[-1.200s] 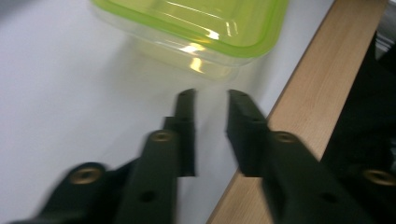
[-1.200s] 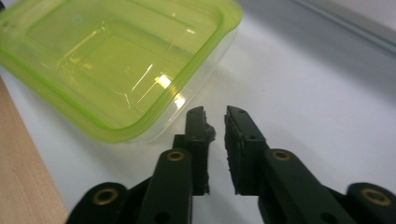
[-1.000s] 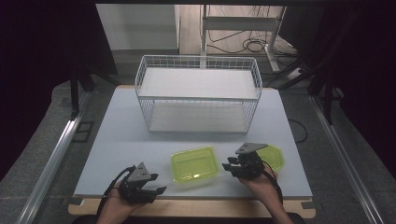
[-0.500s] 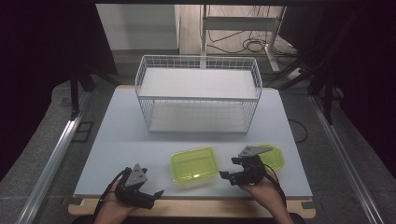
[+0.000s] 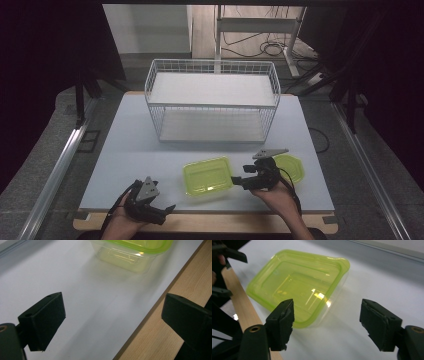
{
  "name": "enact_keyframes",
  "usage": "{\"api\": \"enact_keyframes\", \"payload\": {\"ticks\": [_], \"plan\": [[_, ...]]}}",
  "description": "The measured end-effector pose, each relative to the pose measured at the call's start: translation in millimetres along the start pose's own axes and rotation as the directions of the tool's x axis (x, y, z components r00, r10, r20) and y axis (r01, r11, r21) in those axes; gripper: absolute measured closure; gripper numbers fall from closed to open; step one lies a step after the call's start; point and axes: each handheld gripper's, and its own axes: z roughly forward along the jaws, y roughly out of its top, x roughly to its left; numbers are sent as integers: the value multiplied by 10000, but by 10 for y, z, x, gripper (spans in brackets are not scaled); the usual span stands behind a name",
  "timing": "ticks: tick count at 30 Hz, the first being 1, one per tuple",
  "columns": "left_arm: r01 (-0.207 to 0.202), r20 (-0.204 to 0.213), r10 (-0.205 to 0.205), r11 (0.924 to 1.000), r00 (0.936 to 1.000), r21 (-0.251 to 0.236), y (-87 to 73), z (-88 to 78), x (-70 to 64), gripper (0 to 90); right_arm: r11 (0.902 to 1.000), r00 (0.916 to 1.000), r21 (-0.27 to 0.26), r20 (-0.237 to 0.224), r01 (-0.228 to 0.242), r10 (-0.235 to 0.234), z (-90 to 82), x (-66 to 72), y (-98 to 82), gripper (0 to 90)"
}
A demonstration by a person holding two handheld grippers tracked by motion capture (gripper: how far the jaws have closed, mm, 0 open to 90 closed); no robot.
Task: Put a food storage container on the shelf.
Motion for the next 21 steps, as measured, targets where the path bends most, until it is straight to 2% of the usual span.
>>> {"api": "enact_keyframes", "payload": {"ticks": [1,9,13,17,18,19,21], "plan": [[-11,3,11,10000,10000,10,-1,4,0,50,9999,9998,37,-118,-132,133,35,-21,18,323],[-179,96,178,9997,9998,151,-2,30,-19,52,9984,9979,417,-505,-389,410,152,-89,86,421],[-253,85,251,9994,9996,252,-6,39,-22,52,9967,9961,611,-669,-528,568,224,-117,127,447],[-253,96,251,9993,9996,283,-7,37,-21,52,9939,9918,752,-925,-811,879,291,-152,168,497],[-260,89,257,9992,9996,300,-7,38,-23,52,9925,9903,799,-964,-925,1001,304,-165,179,517],[-274,82,272,9991,9996,325,-7,39,-25,52,9883,9863,943,-1024,-1202,1297,333,-195,195,578],[-334,27,333,9989,9994,343,-6,38,-28,52,9863,9842,1017,-1072,-1302,1409,349,-211,198,599]]}}
